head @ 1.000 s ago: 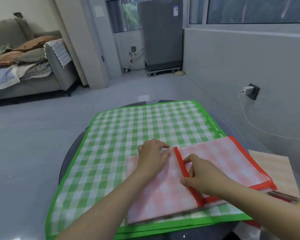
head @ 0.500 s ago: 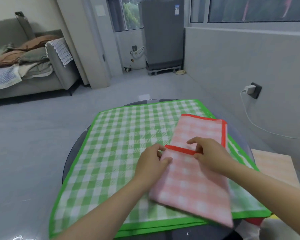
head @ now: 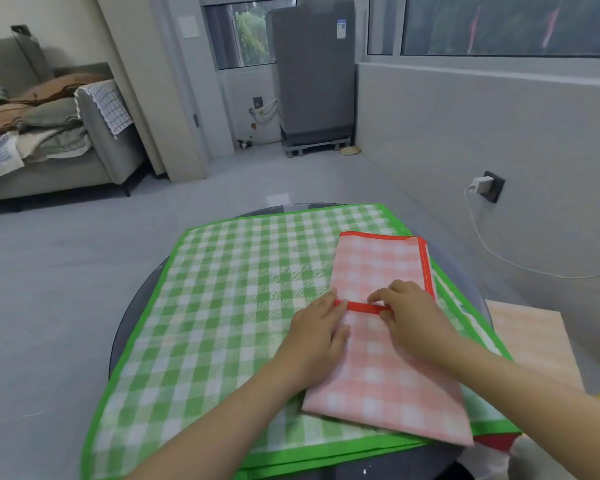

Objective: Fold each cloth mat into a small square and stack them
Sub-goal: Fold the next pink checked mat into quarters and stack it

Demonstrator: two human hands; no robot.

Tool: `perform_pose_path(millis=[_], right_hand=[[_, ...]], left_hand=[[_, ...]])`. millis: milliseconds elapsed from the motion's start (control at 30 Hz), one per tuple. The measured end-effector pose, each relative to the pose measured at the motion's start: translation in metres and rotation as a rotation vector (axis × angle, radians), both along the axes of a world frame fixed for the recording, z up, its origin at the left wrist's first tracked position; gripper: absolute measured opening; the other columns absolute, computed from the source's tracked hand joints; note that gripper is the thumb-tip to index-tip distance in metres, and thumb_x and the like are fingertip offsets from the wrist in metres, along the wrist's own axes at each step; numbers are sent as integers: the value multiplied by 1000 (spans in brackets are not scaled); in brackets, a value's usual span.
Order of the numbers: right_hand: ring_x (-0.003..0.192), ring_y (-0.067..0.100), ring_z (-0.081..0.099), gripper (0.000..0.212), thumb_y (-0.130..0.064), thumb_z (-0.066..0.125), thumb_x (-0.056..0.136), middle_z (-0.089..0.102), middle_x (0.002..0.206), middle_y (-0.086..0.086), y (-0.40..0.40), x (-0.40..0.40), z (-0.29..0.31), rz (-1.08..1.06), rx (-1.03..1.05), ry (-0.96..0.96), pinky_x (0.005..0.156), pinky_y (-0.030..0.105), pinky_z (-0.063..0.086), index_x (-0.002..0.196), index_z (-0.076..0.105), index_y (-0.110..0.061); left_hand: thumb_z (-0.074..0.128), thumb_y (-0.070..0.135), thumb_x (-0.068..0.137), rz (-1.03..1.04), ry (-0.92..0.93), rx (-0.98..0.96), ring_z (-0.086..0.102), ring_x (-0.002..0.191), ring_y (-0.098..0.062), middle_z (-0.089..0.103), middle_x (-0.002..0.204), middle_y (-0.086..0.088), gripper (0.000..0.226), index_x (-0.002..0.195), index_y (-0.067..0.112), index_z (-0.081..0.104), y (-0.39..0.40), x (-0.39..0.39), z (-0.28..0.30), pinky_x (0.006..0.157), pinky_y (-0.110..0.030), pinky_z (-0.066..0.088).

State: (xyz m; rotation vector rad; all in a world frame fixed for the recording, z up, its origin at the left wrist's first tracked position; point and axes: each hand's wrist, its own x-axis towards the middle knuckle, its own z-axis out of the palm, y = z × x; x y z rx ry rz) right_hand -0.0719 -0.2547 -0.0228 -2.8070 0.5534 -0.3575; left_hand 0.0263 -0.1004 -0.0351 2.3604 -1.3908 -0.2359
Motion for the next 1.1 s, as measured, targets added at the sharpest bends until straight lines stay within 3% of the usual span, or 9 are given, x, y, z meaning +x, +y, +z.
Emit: perform_pose_path(millis=[133,200,300,567,700,800,867,1033,1100], right_hand=[[124,28,48,43,-27,41,91,54,133,3,20,-12,-9,42,-96,-29,105,36,34,131,53,-15],[144,14,12,57,-43,11,98,16,153,-10,30,-21,-12,66,-11,78,115,27,6,148,20,-17],[133,-2,-22,84,-62,-18,74,-20,144,-16,25,-35,-14,77,-31,186,110,23,-16,147,-11,-22],[133,2,-25,117,-72,-43,46,-23,148,-11,-11,-54,-17,-56,-24,254,112,28,-19,147,-14,-18],[145,19,5,94,-64,-12,70,5,158,-2,-4,-52,-10,-62,-139,153,115,34,1,150,9,-17],[128,17,32,64,-49,30,91,33,138,-3,-5,-49,-7,-22,76,37,108,26,24,146,25,-17],[119,13,40,63,-40,54,90,36,133,-4,-7,-47,-4,-67,278,-11,101,22,31,144,29,-18],[93,10,42,52,-23,63,85,44,124,6,-17,-31,-1,-330,515,-174,82,20,35,132,45,-13],[84,15,45,33,-16,61,84,49,114,11,-24,-25,3,-455,533,-232,72,22,35,116,57,-9]], left_hand=[[17,38,102,-31,-105,122,-5,145,-6,-5,159,5,53,151,24,5,-1,2,-7,118,-30,-2],[15,38,101,-38,-150,149,-7,145,-6,-7,159,6,53,151,25,1,0,2,-8,118,-30,-4],[14,39,101,-31,-170,157,-9,144,-5,-10,158,7,53,150,25,-1,0,2,-9,118,-30,-5],[16,40,100,-3,-264,157,-3,145,-11,-1,159,3,54,151,21,10,-3,-1,-1,117,-32,-3],[15,40,92,-35,-363,28,33,128,-19,27,145,-4,55,127,10,45,-13,-9,6,109,-29,20],[38,27,93,-17,-113,-57,51,97,-14,36,127,-3,29,107,7,54,-21,-6,5,94,-24,38],[46,24,94,85,80,-95,52,88,-11,34,125,-1,27,115,8,53,-26,-1,8,84,-17,39],[47,22,96,383,236,-186,51,105,-25,40,122,-6,31,123,7,48,-51,10,15,85,-24,38],[51,26,94,490,273,-213,55,95,-26,47,121,-12,30,116,7,52,-59,18,14,78,-28,42]])
